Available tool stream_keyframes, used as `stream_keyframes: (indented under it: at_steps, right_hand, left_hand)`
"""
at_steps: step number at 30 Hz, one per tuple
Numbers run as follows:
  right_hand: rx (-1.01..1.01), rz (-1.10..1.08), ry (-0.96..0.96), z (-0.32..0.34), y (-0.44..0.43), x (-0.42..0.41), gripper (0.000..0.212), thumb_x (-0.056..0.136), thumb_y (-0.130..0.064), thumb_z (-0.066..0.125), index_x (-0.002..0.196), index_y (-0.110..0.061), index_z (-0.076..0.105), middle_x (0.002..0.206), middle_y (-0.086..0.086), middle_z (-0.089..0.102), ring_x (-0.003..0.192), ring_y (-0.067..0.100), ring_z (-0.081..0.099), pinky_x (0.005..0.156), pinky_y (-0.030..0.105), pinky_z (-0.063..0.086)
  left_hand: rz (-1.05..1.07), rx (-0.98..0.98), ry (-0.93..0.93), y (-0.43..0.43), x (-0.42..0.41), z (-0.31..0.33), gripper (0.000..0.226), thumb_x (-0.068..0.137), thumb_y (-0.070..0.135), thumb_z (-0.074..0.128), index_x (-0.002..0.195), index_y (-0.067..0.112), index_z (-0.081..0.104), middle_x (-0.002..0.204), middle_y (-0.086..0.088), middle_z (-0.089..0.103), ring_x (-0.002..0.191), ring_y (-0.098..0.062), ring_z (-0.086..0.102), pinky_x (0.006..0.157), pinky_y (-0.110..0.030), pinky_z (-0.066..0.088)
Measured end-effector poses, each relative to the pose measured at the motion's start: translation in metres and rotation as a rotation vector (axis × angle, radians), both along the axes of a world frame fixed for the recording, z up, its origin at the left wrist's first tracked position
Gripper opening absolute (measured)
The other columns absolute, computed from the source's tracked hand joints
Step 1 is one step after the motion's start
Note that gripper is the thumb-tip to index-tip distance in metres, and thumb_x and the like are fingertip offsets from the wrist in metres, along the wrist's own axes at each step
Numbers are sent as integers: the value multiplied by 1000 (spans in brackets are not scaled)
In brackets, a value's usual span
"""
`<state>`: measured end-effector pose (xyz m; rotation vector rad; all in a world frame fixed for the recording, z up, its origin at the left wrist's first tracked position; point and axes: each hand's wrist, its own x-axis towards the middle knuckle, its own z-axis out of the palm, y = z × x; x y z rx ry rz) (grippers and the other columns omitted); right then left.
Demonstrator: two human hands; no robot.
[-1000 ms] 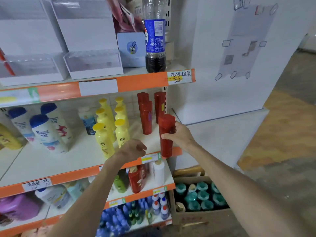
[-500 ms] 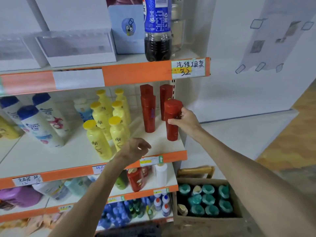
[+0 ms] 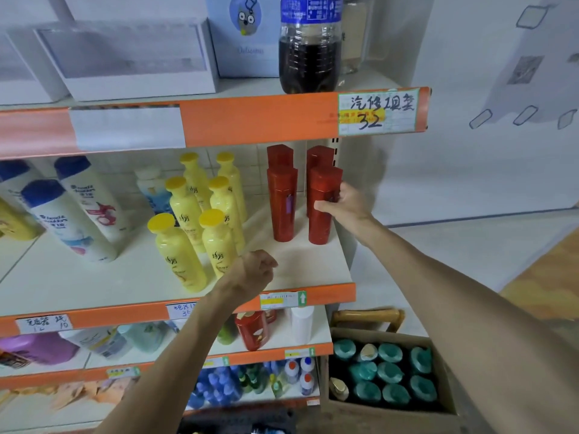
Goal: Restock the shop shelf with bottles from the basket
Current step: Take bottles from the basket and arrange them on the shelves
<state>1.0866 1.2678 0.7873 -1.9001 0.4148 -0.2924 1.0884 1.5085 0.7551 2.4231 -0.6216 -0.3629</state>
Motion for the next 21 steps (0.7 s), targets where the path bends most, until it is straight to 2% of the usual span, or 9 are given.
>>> stream_keyframes:
  at_steps: [3,7,11,17,21]
  right_hand:
    - [-13,6,-3,-6,2,6,30,69,-27,78,93,-33,61,100,-3,72,96,18,69,95,45,53]
    - [8,35,-14,-6,3,9,28,79,-16,76,94,-32,59,106,2,71,101,20,67,97,44,52]
    - [25,39,-21,-8,-3,15,29,79,-15,76,96,-32,59,109,4,70,105,22,66,101,47,49]
    - [15,85,-5,-8,-10,20,28,75,-22,74,97,-31,60,106,4,71,102,22,67,98,47,51]
    - [33,85,-30,-9,-9,20,29,79,-17,74,99,-33,59,109,5,70,105,22,66,100,46,50]
  left_hand:
    - [-51,93,-76,-8,2,-1,41,88,13,55,128,16,54,129,-3,58,118,-20,55,99,-31,44]
    - [-73,131,-57,-19,0,-1,61,90,14,53,146,14,30,146,-6,39,130,-24,44,106,-34,37]
    - [-106,158,-61,-24,0,-5,66,90,15,53,149,11,24,151,-5,33,138,-21,33,111,-30,30]
    - [-111,136,-63,-26,5,-8,69,89,14,54,149,10,21,152,-7,31,141,-21,28,114,-30,26]
    - [-124,131,-98,-31,7,-5,72,90,18,55,150,10,16,153,-8,27,143,-21,21,116,-30,21]
